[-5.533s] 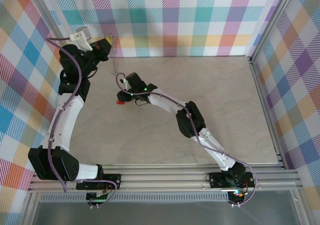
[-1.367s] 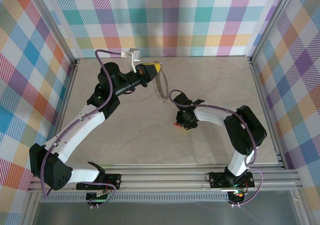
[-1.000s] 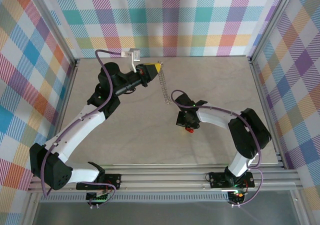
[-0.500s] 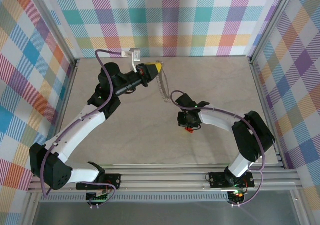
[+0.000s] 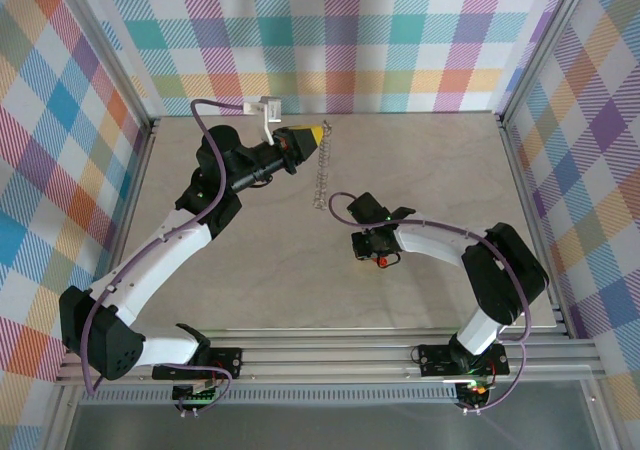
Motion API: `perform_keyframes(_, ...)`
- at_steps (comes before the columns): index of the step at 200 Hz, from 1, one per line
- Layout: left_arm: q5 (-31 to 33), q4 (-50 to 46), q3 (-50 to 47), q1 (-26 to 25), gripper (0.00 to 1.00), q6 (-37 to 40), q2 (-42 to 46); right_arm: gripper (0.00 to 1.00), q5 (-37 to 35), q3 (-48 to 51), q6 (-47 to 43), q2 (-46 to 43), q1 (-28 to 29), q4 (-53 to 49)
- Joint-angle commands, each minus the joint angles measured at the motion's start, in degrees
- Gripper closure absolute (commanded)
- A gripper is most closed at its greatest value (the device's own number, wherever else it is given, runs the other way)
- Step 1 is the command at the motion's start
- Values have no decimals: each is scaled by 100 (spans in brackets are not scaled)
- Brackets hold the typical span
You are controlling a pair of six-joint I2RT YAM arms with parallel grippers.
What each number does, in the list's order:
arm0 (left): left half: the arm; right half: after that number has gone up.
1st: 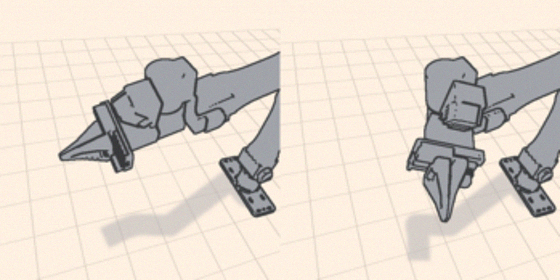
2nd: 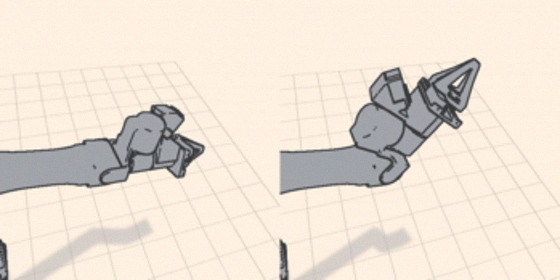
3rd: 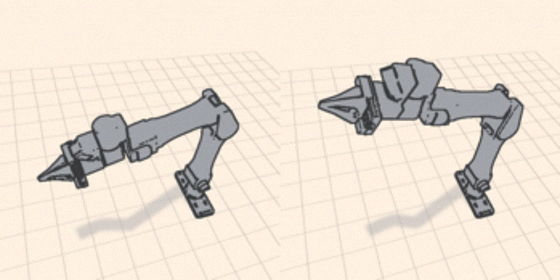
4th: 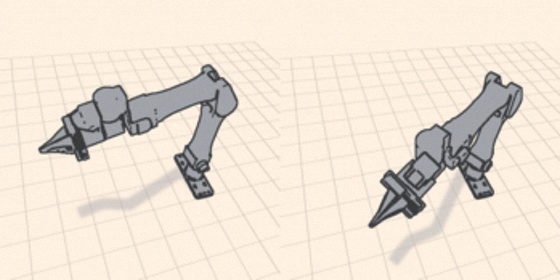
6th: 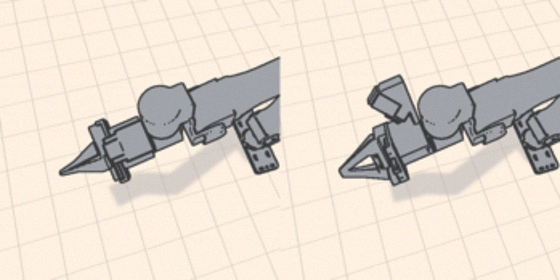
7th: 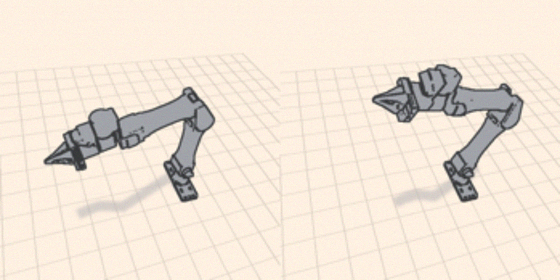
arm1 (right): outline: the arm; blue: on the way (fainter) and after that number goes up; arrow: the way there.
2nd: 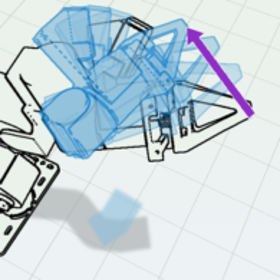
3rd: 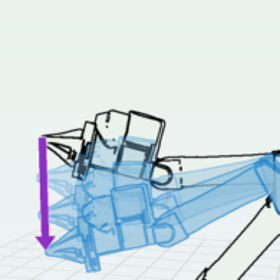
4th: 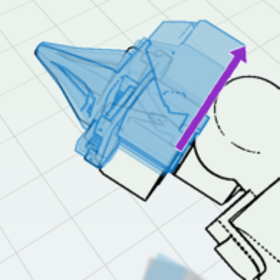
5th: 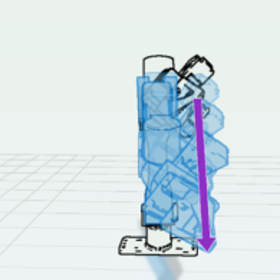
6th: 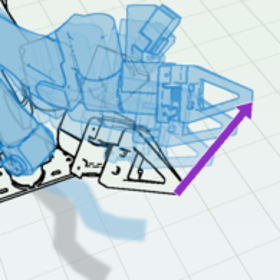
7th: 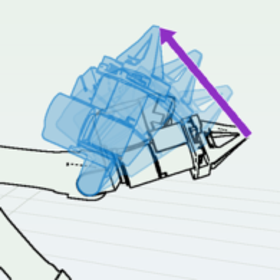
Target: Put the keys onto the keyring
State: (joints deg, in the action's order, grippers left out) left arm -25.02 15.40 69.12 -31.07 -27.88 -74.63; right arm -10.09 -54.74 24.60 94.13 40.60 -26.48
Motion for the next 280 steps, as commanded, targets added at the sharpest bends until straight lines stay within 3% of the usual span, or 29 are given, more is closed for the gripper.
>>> perform_keyframes(1,-91,376,49,-75,100,-73,-14,71,-105,-2,-267,155,53,20)
perform_keyframes(161,-82,381,66,-107,100,-73,-10,84,-545,-116,-149,497,61,-50)
perform_keyframes(224,-91,389,66,-127,100,-75,-12,78,-571,-115,-48,286,53,-109)
perform_keyframes(280,-91,385,57,-145,100,-71,4,79,-632,-138,44,137,53,-158)
